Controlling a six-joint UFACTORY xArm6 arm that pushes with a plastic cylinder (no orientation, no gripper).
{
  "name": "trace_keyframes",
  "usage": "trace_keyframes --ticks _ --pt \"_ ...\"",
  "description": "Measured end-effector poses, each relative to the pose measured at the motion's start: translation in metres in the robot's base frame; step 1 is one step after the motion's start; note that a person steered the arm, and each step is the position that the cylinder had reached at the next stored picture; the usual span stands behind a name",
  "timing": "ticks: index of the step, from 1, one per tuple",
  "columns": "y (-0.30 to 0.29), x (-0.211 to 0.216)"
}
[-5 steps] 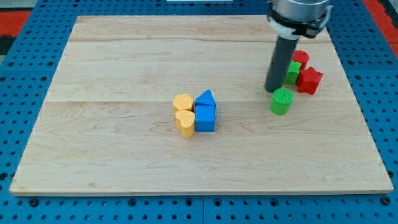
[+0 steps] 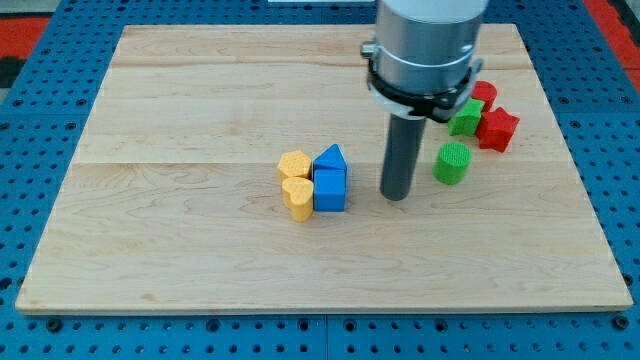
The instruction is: Push the green circle slightly up
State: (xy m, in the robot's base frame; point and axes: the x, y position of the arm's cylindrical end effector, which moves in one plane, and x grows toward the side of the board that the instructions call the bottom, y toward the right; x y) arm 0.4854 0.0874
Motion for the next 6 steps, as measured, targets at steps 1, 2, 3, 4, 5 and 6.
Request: trace_keyframes --ticks 1,2,3,4,5,6 --pt "0.030 0.000" --pt "0.049 -0.002" --pt "0.059 -0.019" --pt "0.058 -0.024" --pt "0.054 -0.030" --pt "0.046 -0.036"
